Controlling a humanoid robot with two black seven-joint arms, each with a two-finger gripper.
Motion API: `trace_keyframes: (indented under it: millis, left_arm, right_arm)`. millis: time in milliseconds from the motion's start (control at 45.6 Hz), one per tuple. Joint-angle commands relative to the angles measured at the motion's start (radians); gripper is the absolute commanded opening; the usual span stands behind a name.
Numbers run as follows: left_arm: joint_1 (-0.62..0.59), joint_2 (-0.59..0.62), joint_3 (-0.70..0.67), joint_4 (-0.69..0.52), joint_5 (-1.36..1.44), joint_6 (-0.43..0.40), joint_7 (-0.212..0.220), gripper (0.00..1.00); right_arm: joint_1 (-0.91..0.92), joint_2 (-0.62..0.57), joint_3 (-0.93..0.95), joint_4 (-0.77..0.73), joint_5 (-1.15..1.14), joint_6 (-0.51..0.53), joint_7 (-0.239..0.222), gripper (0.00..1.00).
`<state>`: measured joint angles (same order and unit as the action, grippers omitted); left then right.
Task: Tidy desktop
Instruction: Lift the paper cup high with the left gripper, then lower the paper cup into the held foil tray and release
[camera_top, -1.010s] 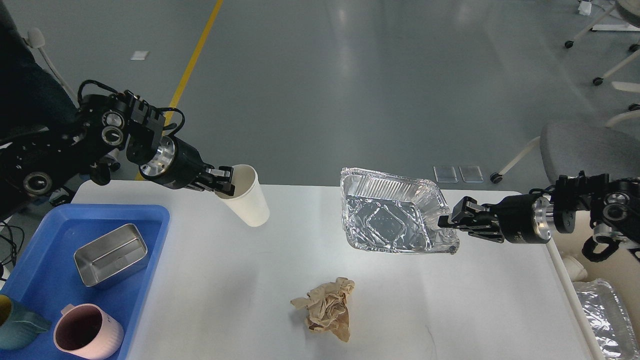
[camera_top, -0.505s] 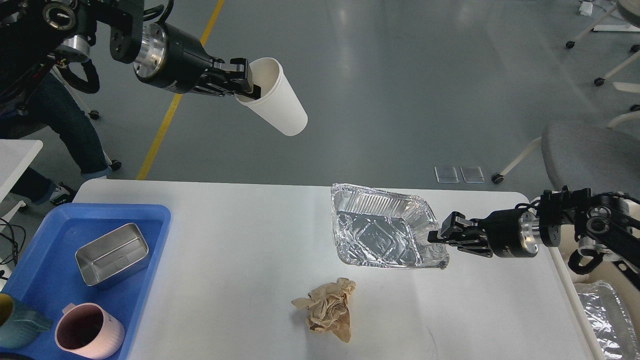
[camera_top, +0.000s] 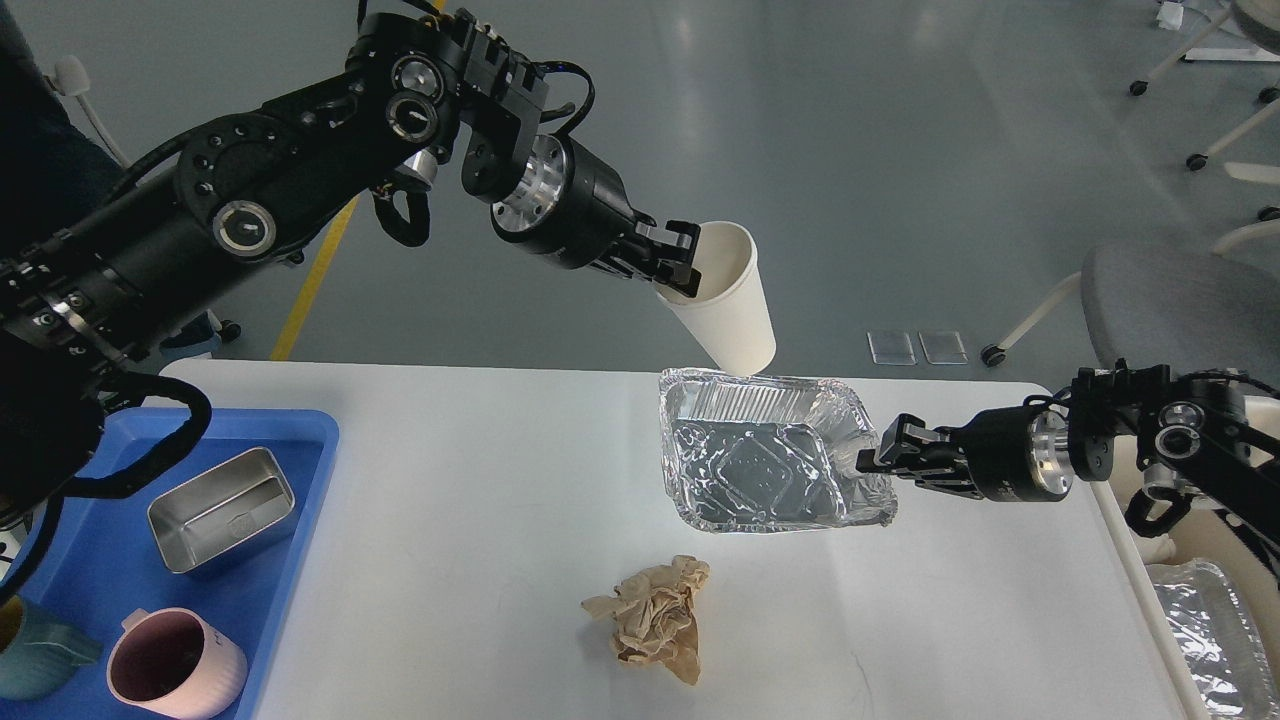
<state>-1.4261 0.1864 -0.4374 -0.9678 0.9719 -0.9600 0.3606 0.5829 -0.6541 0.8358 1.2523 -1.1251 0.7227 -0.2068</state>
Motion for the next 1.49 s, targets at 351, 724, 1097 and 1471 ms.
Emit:
trace_keyframes:
  millis: [351,724,1097,1471]
  left_arm:
    - [0.111,-0.142,0.009,0.098,0.125,0.049,0.000,0.00]
    - [0.144,-0.240,0.011,0.170,0.151,0.156,0.000,0.00]
    - [0.164,-0.275,0.055,0.175,0.148,0.175,-0.002,0.07]
    - [0.153,-0.257,0.037,0.192,0.128,0.196,0.000,0.88]
  right_arm:
    - [0.018,0.001,0.000,0.007,-0.010,0.001,0.001,0.00]
    - [0.018,0.001,0.000,0.027,-0.010,0.007,0.001,0.00]
    - [0.018,-0.002,0.002,0.029,-0.009,0.009,0.001,0.00]
    - [0.017,-0.007,0.002,0.030,-0.009,0.009,0.003,0.00]
